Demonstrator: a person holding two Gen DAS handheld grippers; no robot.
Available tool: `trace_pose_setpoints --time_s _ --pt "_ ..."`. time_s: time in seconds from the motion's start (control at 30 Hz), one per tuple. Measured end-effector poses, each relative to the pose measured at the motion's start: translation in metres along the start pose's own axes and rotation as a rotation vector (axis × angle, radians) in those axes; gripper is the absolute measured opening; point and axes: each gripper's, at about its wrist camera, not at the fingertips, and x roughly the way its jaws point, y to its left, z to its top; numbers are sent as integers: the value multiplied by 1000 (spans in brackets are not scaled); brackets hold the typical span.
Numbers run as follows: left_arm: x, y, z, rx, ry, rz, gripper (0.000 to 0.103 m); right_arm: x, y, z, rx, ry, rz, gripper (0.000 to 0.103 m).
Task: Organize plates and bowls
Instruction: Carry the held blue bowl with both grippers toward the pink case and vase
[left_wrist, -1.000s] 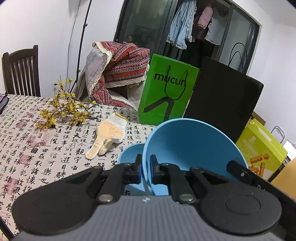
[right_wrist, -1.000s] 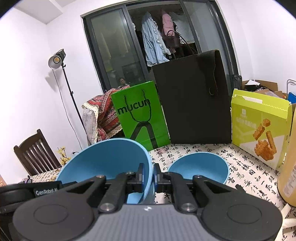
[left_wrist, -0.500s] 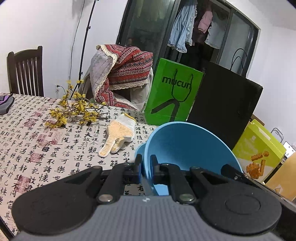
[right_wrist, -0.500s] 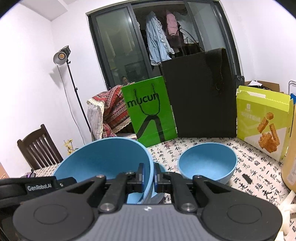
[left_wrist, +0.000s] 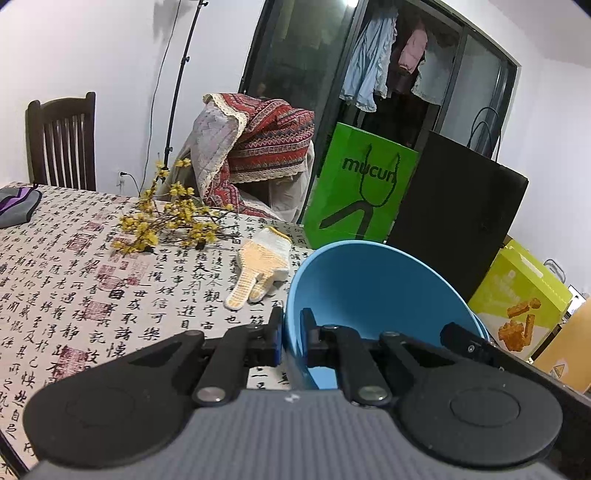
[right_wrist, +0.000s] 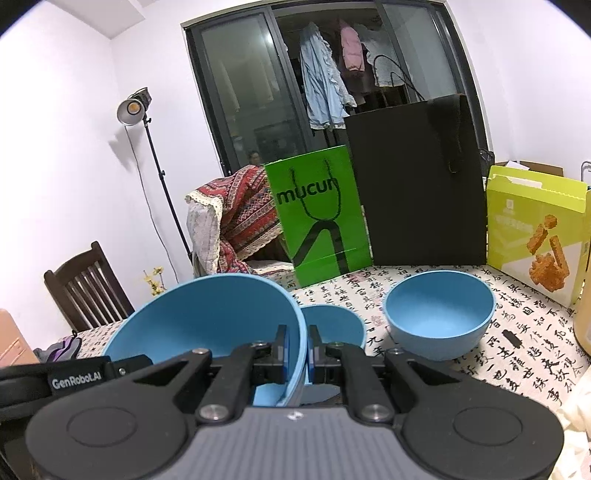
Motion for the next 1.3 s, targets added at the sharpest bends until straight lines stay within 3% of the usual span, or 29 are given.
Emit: trace_pose_setpoints --time_s 1.3 --pt "-41 95 -10 -88 -31 68 10 -6 84 -34 -70 23 101 9"
